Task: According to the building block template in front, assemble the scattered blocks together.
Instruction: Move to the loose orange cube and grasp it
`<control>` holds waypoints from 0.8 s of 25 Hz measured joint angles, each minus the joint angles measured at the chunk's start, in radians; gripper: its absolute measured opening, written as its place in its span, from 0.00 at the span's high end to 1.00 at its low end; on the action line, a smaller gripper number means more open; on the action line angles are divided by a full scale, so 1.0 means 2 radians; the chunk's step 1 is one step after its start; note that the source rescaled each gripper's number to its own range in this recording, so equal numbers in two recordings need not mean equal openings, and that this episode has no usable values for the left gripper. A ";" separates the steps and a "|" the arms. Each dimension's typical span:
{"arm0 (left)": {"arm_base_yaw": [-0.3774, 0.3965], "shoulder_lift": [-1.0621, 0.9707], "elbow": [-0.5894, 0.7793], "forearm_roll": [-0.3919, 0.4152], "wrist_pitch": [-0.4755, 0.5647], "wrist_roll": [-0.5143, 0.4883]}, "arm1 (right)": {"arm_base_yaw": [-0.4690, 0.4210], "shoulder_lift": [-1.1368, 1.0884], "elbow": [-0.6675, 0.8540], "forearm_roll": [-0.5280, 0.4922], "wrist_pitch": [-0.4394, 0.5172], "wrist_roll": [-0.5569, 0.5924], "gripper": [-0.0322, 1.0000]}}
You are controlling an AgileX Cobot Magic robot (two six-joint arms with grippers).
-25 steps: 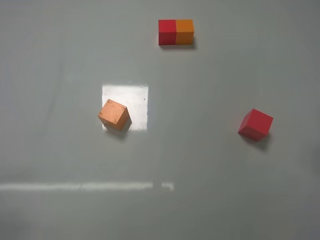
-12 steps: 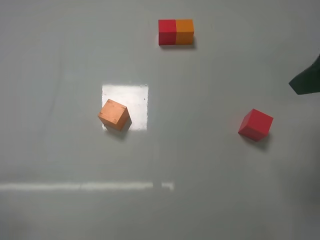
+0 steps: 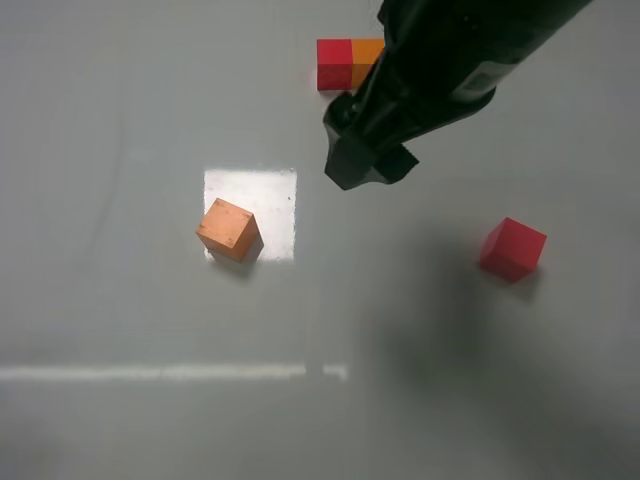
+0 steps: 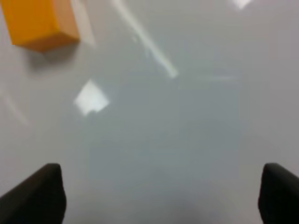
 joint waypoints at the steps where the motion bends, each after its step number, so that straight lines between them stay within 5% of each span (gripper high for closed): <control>1: 0.000 0.000 0.000 0.000 0.000 0.000 | 0.009 0.018 -0.016 -0.007 0.004 0.007 0.06; 9: 0.000 0.000 0.000 0.000 0.000 0.000 | 0.030 0.139 -0.141 -0.016 0.035 0.025 0.06; 20: 0.000 0.000 0.000 0.000 0.000 0.000 | 0.088 0.182 -0.154 -0.017 0.020 0.044 0.06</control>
